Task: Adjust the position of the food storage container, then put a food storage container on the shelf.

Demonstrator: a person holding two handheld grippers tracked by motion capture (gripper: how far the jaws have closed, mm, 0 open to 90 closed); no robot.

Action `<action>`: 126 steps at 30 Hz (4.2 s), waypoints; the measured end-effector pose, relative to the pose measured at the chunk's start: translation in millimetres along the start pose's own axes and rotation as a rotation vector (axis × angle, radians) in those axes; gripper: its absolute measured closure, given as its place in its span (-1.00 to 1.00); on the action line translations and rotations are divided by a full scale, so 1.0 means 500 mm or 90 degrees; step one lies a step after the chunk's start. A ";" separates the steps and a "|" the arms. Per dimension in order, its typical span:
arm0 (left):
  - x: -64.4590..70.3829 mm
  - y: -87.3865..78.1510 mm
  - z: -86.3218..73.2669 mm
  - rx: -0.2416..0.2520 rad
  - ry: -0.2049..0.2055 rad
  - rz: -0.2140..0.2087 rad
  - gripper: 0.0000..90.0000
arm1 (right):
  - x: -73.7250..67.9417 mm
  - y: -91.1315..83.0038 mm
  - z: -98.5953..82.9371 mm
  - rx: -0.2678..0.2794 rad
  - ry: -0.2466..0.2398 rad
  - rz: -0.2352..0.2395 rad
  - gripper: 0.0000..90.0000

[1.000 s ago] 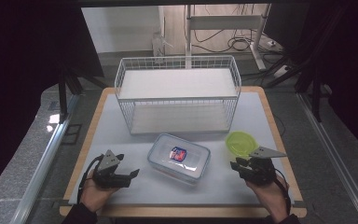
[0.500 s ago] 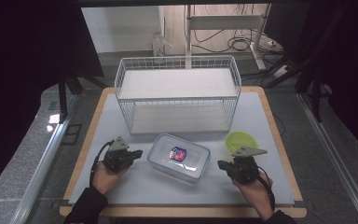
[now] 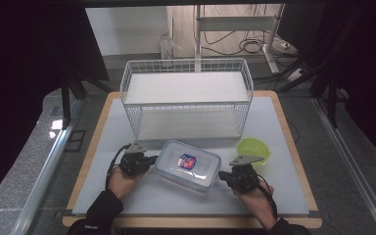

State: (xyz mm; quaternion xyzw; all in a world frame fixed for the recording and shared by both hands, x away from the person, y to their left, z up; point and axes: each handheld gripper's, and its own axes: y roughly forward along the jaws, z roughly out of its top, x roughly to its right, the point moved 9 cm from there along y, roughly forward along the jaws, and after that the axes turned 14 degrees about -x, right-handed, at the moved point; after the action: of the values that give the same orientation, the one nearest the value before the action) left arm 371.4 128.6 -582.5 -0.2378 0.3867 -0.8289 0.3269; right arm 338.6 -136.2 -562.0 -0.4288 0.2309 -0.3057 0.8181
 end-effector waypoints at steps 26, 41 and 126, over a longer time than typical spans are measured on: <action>0.095 -0.052 -0.083 -0.032 -0.001 0.005 1.00 | 0.018 0.013 0.011 0.001 0.011 -0.016 1.00; 0.069 -0.094 -0.097 0.004 0.015 0.056 0.11 | 0.026 -0.029 -0.013 0.024 -0.010 -0.012 0.28; 0.138 -0.074 -0.059 0.002 -0.040 -0.226 -0.35 | -0.031 -0.030 0.031 -0.007 0.073 0.223 -0.12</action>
State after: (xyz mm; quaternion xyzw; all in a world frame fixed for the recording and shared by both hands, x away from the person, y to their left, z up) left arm 292.9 110.9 -560.6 -0.3277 0.3267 -0.8663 0.1882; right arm 333.0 -123.3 -539.2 -0.3681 0.3497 -0.1809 0.8423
